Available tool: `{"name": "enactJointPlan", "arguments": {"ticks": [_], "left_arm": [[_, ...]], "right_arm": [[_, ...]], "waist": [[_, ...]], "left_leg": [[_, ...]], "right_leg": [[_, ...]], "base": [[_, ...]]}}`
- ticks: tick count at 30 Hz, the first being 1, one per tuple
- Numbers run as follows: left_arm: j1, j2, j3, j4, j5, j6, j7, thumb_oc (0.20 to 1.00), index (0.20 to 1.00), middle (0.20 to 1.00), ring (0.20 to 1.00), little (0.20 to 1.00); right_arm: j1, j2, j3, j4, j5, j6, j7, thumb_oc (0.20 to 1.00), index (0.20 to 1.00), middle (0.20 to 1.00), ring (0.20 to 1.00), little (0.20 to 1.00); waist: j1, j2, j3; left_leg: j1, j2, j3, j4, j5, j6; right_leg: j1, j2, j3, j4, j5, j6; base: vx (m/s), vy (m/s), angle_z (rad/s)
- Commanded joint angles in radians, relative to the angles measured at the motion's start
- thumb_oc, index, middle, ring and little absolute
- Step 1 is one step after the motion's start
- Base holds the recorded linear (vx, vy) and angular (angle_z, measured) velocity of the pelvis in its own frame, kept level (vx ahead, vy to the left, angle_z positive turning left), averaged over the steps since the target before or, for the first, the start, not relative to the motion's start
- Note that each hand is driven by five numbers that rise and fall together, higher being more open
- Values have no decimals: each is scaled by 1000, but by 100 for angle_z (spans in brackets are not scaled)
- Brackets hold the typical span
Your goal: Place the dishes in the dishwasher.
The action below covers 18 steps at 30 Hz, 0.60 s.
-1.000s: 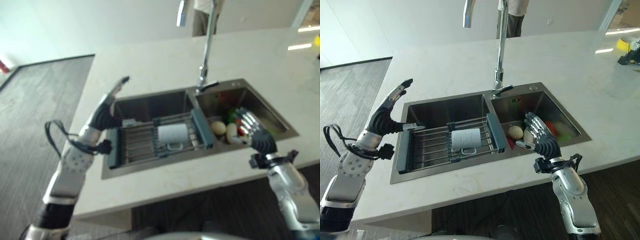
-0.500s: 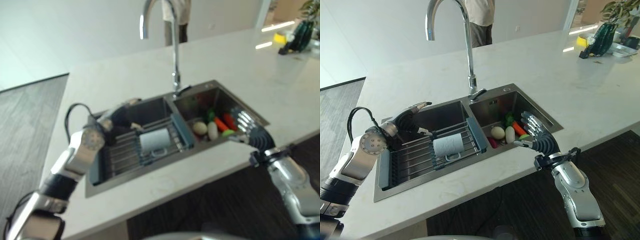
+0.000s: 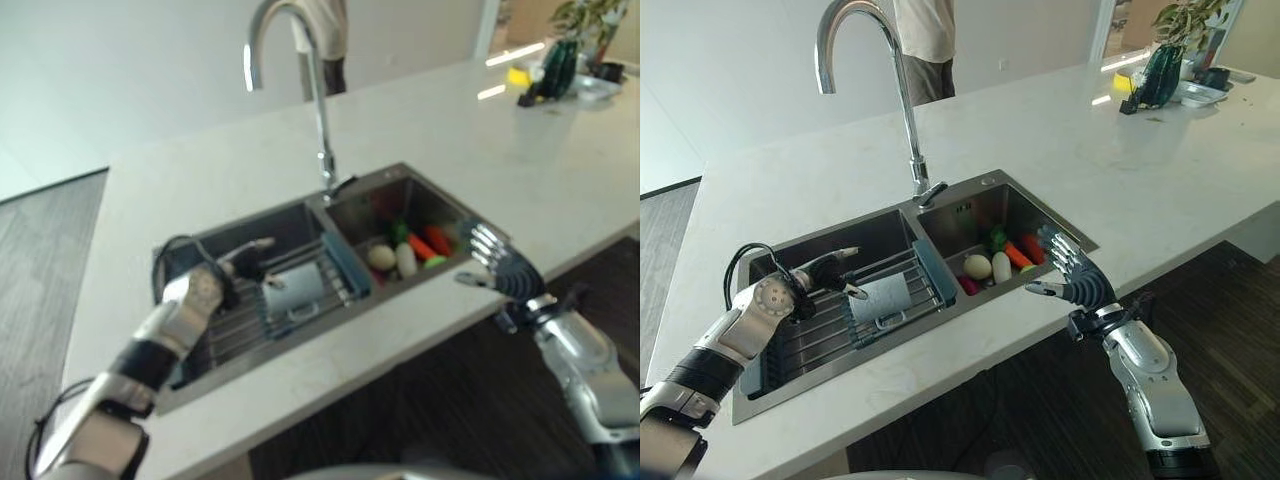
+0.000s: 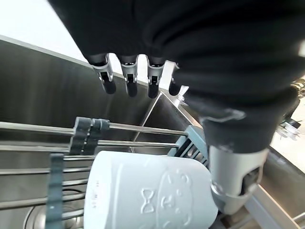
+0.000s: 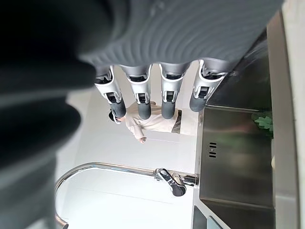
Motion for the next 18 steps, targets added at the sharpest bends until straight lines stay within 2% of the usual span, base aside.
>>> {"name": "enactJointPlan", "arguments": {"ticks": [1,18], "left_arm": [[-76,6,19,-5,12,-39,-2,1000,1000,1000,1000,1000],[-52,-31,-20,20,73,-45,-57,1000,1000,1000,1000,1000]], "right_arm": [[-59,-24,-18,-40,23,-50,4,1000,1000,1000,1000,1000],[-51,-28,-27,-40,11,-46,24,1000,1000,1000,1000,1000]], "waist": [[-12,10,-4],[-17,-1,-8]], "left_leg": [[41,52,-44,38,-126,-40],[44,55,-34,38,-126,-35]], "right_leg": [[24,-31,-31,6,-55,65],[23,-21,-25,6,-53,63]], "base": [[0,0,0],[0,0,0]]}}
